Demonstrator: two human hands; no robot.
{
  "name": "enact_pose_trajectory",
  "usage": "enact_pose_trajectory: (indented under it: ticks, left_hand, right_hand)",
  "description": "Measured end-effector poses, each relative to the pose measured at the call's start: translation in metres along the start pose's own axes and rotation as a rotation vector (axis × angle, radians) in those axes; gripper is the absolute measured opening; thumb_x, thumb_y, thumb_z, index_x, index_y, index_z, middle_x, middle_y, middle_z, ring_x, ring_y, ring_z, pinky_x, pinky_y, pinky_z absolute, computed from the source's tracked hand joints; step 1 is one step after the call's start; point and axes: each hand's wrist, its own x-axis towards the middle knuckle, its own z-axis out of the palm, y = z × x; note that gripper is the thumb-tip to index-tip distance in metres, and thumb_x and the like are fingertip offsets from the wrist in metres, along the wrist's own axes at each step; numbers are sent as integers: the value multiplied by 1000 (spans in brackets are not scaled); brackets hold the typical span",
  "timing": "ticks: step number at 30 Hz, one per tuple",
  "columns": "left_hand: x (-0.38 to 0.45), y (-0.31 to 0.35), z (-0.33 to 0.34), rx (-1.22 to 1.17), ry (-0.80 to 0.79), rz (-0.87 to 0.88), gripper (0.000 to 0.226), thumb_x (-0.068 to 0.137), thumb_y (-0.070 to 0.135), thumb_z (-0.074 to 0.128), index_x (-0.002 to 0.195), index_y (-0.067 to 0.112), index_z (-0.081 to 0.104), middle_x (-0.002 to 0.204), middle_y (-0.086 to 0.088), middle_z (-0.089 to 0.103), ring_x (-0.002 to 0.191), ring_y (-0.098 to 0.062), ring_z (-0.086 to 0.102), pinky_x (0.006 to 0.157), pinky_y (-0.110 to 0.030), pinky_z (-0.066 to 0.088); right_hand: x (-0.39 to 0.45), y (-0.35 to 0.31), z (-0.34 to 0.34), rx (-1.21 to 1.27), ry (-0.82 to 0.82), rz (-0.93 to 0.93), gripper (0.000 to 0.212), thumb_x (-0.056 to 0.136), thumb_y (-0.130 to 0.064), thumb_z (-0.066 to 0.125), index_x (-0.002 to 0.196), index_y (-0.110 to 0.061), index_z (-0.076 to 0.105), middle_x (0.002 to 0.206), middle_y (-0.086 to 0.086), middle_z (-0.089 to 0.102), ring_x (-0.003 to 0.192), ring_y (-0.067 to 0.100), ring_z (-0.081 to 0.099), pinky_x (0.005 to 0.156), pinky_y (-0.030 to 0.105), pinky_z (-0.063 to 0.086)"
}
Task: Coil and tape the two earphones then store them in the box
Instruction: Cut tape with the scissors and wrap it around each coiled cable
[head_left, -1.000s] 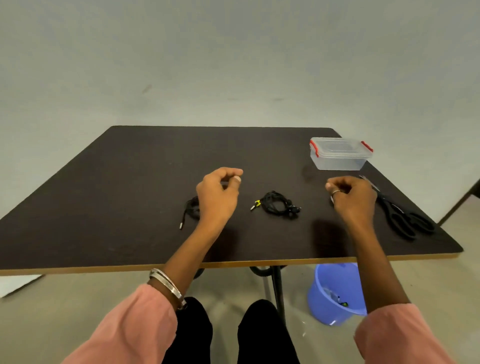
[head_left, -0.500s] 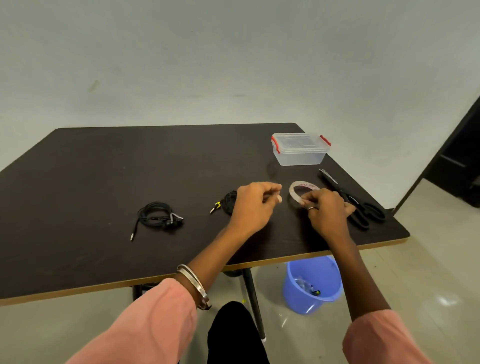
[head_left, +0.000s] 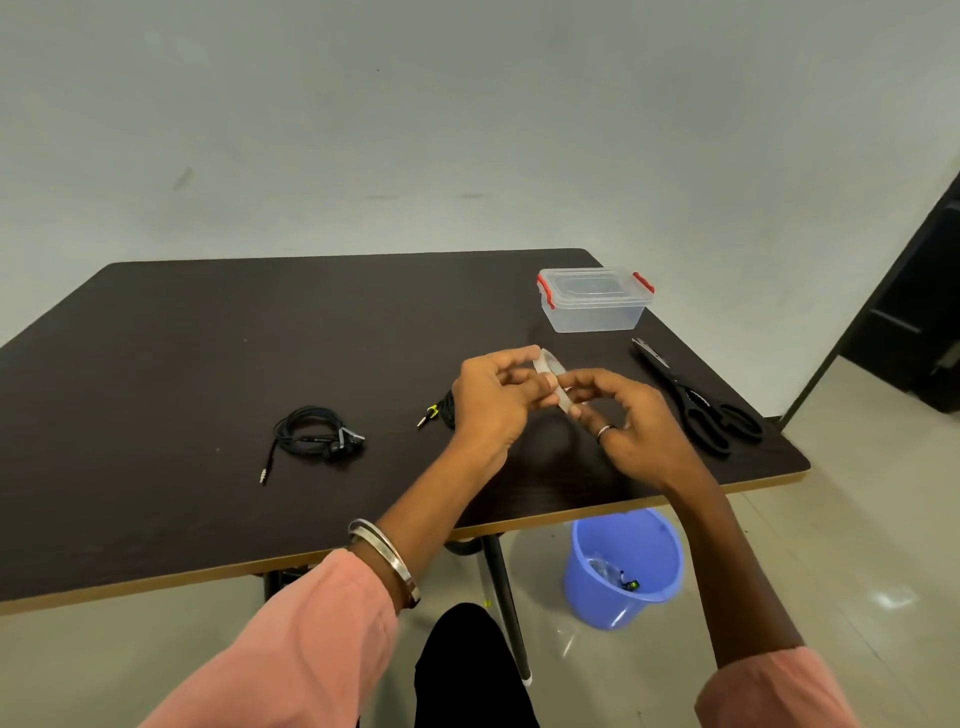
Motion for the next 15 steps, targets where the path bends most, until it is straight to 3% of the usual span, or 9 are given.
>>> enact_pose_trajectory:
  ticks: [2, 4, 7, 11, 15]
  left_hand:
    - [-3, -2, -1, -28, -7, 13, 36, 82, -8, 67, 117, 2, 64, 95, -20, 71, 85, -24, 72, 66, -24, 59]
    - [-6, -4, -3, -40, -28, 26, 36, 83, -7, 66, 117, 5, 65, 93, -19, 73, 83, -23, 73, 68, -25, 60]
    - [-6, -8, -9, 17, -23, 29, 34, 84, -3, 67, 116, 10, 66, 91, -12, 75, 83, -18, 73, 70, -25, 59]
    - [-7, -7, -15, 50, 9, 38, 29, 86, 1, 66, 114, 10, 68, 89, -9, 75, 78, -16, 74, 70, -28, 60]
    - [-8, -6, -18, 265, 98, 228, 22, 85, 6, 69, 107, 6, 72, 81, -6, 74, 68, -13, 72, 64, -26, 60]
  right_hand:
    - [2, -5, 3, 53, 19, 3, 26, 83, -18, 71, 108, -23, 66, 93, -9, 70, 91, 2, 64, 89, 32, 52]
    - [3, -9, 5, 90, 65, 30, 22, 79, -17, 74, 99, -24, 68, 87, -10, 69, 84, 2, 64, 81, 24, 52]
    - [3, -8, 7, 43, 77, 15, 19, 78, -15, 74, 93, -26, 69, 85, -12, 68, 85, 6, 64, 80, 22, 51]
    - [4, -8, 8, -9, 121, -13, 22, 78, -12, 75, 100, -11, 74, 90, -7, 66, 83, 2, 60, 79, 16, 48]
    - [5, -9, 9, 14, 161, -9, 22, 78, -13, 75, 100, -11, 74, 89, -6, 68, 83, 6, 63, 78, 19, 50]
